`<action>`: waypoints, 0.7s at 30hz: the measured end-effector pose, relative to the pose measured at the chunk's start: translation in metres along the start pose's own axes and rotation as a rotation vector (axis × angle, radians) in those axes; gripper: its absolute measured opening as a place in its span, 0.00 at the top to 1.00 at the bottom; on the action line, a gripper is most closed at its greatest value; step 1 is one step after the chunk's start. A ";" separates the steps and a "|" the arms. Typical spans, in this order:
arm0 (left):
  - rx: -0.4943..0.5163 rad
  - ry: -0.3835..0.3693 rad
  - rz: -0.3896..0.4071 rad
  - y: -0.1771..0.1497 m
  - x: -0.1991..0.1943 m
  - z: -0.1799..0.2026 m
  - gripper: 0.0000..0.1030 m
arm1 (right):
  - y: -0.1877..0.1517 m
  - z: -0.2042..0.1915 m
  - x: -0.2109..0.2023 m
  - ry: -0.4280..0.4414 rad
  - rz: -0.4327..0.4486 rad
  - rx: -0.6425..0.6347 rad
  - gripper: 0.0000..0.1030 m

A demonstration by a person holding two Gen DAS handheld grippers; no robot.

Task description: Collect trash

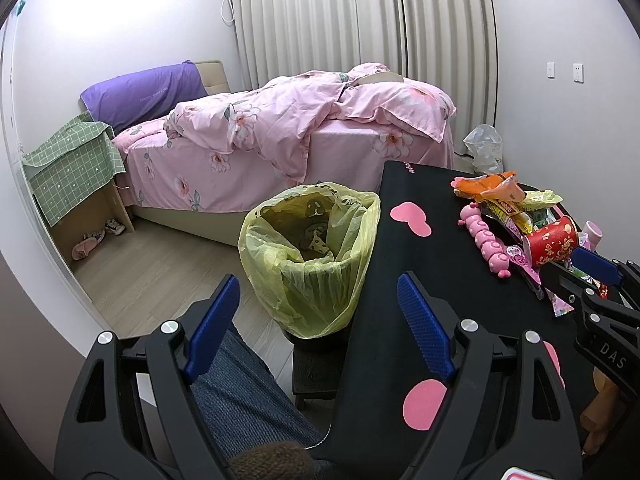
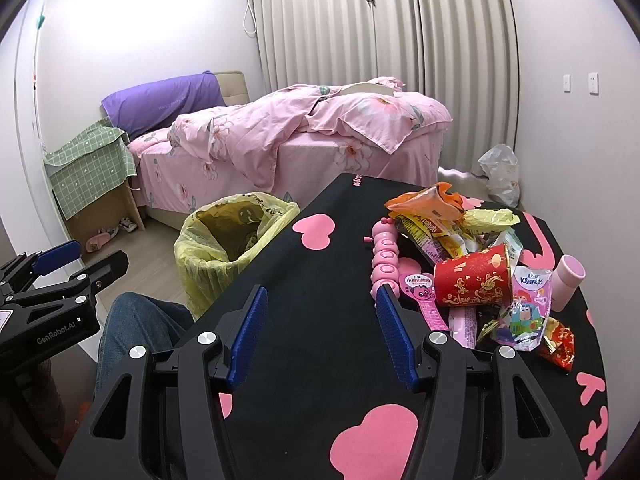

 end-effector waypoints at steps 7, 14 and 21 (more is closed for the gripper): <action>-0.001 0.001 0.001 0.000 0.000 0.000 0.25 | 0.000 0.000 0.000 0.000 0.000 0.002 0.47; -0.001 0.000 0.000 0.001 0.000 0.000 0.25 | 0.001 0.001 0.000 -0.001 0.000 0.000 0.47; 0.000 0.000 0.001 0.001 0.000 0.000 0.25 | 0.000 0.001 0.000 0.003 0.000 0.002 0.47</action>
Point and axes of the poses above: each gripper's, at about its wrist camera, not at the fingertips, and x roughly the way its jaws point, z to its right, y to its top, the point moved 9 cm from there along x, roughly the way its jaws point, and after that the axes turned 4 degrees about -z, right-handed, at the moved point
